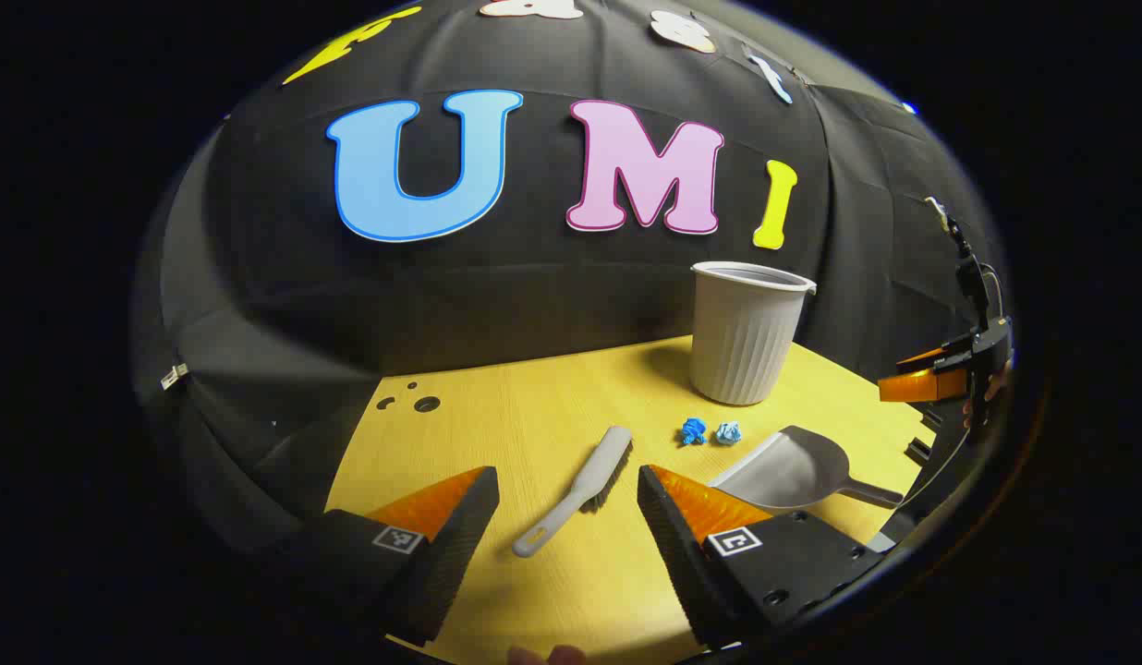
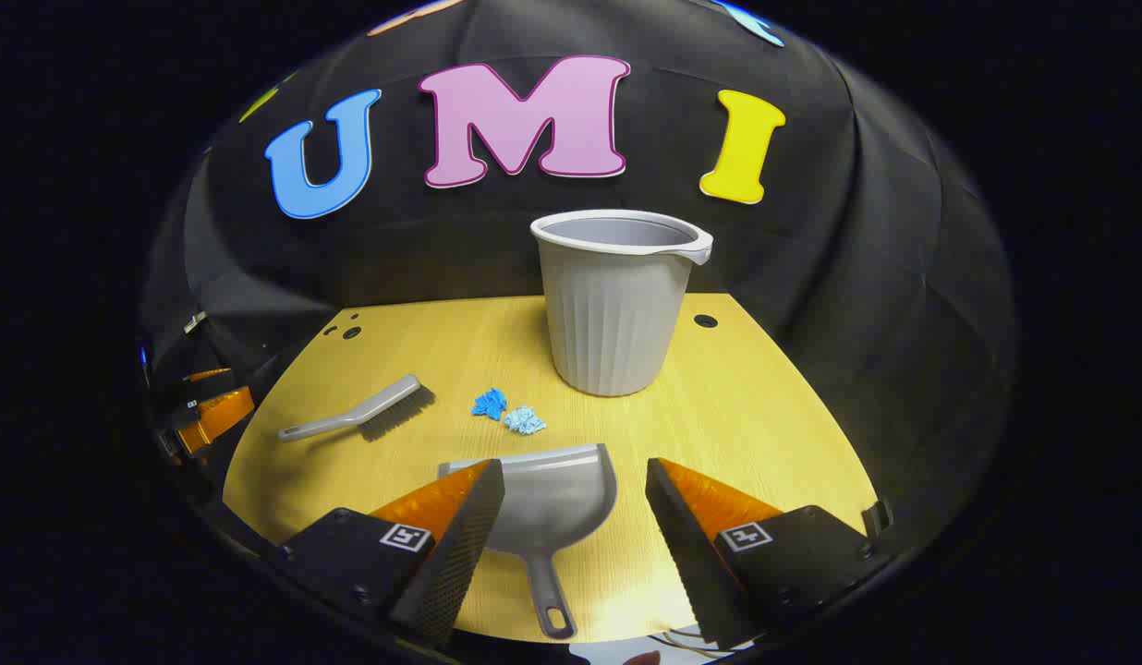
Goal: Pick up the small broom and dustpan from the desktop, sweep the trash into the dustpan with the broom, and then empty the trash into the garbage bin.
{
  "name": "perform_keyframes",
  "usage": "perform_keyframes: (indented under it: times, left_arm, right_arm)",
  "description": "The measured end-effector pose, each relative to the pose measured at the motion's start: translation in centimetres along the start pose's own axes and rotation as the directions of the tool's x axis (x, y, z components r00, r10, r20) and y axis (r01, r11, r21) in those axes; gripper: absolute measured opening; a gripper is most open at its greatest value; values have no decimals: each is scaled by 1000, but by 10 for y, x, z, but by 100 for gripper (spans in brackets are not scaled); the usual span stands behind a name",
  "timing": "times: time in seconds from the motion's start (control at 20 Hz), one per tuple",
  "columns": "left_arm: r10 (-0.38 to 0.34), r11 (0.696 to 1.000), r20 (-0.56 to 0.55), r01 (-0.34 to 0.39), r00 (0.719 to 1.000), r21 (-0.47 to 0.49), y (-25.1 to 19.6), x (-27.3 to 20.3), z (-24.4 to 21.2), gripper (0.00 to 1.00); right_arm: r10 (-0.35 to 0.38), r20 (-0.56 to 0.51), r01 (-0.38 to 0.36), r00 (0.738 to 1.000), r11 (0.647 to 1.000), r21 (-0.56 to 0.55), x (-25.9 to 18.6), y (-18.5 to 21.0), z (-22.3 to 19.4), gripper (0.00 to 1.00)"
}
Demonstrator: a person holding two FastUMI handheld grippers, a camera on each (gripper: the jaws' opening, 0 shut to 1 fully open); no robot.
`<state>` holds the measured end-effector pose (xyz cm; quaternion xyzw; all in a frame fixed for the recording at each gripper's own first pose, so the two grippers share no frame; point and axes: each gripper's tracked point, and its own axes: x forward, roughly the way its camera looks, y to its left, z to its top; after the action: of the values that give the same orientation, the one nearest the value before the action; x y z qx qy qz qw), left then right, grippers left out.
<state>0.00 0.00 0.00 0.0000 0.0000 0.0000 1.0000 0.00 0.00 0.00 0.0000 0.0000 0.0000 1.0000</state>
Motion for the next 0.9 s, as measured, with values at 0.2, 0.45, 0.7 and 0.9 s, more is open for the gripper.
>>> perform_keyframes:
  times: [0.2, 0.45, 0.7, 0.9]
  left_arm:
    - [11, 1000, -6, -11, 1000, -9, 2, 0, -2, 96]
    - [24, 1000, -13, -24, 1000, -18, 5, -3, -7, 96]
    - [32, 999, -23, -33, 999, -39, 7, -2, -13, 95]
    - [39, 998, -29, -40, 999, -58, 9, -1, -19, 96]
  right_arm:
    - [7, -7, -7, 1000, 1000, -8, 0, 1, -2, 97]
    - [27, -37, -28, 999, 999, -41, 3, 8, -8, 97]
    - [53, -161, -69, 985, 993, -98, 2, 15, -41, 97]
    - [59, -319, -98, 946, 989, -107, 7, 19, -83, 97]
